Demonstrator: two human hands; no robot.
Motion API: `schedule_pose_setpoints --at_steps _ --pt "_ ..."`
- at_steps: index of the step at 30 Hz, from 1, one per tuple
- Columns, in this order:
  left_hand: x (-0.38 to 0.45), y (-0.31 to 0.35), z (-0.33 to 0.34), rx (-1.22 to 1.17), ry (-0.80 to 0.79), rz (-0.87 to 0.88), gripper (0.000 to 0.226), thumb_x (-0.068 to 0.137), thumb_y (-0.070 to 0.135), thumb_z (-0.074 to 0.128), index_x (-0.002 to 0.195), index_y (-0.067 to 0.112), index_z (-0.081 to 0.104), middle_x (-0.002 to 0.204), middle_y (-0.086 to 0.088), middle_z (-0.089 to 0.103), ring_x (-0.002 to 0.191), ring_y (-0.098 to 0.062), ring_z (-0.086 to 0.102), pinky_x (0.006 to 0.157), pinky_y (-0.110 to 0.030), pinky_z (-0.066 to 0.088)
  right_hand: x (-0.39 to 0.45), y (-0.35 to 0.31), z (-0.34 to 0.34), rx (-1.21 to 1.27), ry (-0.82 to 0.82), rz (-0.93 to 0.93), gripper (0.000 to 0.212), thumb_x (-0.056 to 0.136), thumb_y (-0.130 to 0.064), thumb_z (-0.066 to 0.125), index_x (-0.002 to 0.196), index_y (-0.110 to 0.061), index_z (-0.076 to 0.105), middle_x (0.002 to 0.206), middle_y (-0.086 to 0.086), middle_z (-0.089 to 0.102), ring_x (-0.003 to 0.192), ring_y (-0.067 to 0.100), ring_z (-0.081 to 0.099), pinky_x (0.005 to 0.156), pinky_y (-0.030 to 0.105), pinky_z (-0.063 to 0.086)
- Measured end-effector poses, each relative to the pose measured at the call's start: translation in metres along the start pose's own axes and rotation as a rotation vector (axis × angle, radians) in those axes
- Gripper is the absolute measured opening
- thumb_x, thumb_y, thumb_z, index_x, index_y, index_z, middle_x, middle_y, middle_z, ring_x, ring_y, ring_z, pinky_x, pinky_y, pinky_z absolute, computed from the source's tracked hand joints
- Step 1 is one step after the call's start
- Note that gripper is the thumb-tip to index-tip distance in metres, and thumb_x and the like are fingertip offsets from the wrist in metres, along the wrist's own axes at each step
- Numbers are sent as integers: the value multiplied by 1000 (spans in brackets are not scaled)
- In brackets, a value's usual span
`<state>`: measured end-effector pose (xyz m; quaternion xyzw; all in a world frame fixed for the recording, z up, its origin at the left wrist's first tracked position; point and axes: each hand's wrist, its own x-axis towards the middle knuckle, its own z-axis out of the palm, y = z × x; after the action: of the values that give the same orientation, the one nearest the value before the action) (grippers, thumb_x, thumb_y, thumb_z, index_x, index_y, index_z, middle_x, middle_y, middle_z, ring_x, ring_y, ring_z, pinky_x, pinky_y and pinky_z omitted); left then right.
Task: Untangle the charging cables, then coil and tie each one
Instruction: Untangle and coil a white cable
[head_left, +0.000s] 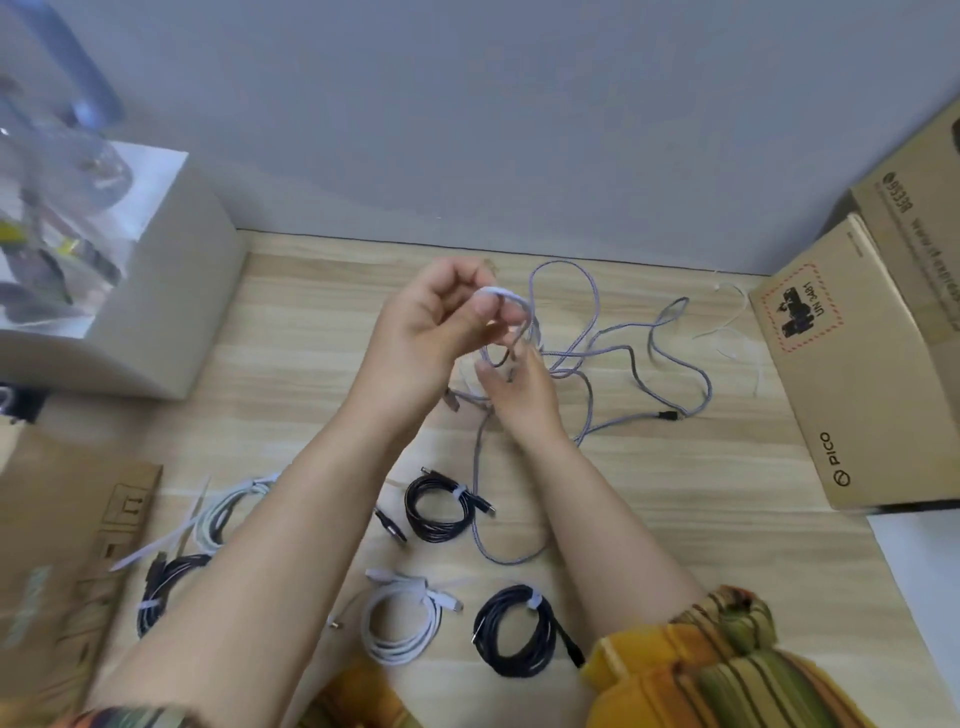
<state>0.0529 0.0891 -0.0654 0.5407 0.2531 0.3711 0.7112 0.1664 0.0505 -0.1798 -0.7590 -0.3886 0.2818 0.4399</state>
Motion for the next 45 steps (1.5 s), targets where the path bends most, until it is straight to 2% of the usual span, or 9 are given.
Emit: schedule_pose_setpoints --at_steps 7,9,13,17,22,26,33,40,45 --pt "-2 50 13 -575 20 -54 14 93 17 36 86 13 47 65 5 64 81 -8 69 69 -25 57 -5 -9 -20 316 60 246 27 101 -23 38 116 -12 58 117 2 57 111 11 51 82 3 36" --pt "-5 52 12 -728 51 -118 22 90 17 39 80 9 57 64 4 64 74 -7 69 64 -24 58 -6 -29 -30 643 58 306 35 103 -31 28 117 -16 56 124 3 56 121 15 49 97 17 37" --pt "-12 49 14 -951 80 -166 20 86 14 42 76 6 57 67 -1 64 72 -12 71 63 -29 59 -13 -64 -50 937 -150 172 35 101 -42 25 112 -27 55 117 -4 60 127 19 47 110 41 29" --pt "-16 52 19 -1191 45 -176 27 82 6 45 67 -7 63 72 -16 68 69 -25 72 61 -39 59 -33 -84 -58 731 -291 -66 28 89 -23 55 116 -30 55 105 -2 63 105 12 58 95 32 43" --pt "-21 56 24 -1068 69 -150 16 83 12 47 74 4 59 68 -4 65 68 -16 71 59 -30 59 -46 -111 -71 610 -34 -74 20 97 -15 48 83 -20 61 78 -1 59 79 9 57 85 34 50" --pt "-25 35 16 -492 225 -67 4 87 17 54 83 19 53 71 9 65 77 -7 67 66 -22 56 -47 -124 -93 576 74 -327 27 96 -22 44 82 -30 65 88 -3 60 88 7 58 86 28 49" --pt "-27 -17 22 -61 152 -172 34 74 34 66 105 24 58 103 8 60 96 -7 58 81 -29 49 -63 -146 -113 422 142 -498 37 95 6 39 84 -22 60 93 9 49 87 -6 53 86 10 41" --pt "-20 -40 18 -404 -132 -412 60 69 -14 55 121 15 54 121 -3 62 102 -16 65 79 -33 54 -65 -127 -120 454 131 -437 33 95 -23 41 78 -37 67 94 -2 57 96 9 59 100 38 45" --pt "-13 -39 20 -521 -91 -402 39 79 16 48 116 16 59 119 4 64 115 -9 54 89 -33 42 -69 -115 -132 358 156 -401 26 93 -27 39 78 -26 60 84 -3 56 82 6 54 88 33 48"
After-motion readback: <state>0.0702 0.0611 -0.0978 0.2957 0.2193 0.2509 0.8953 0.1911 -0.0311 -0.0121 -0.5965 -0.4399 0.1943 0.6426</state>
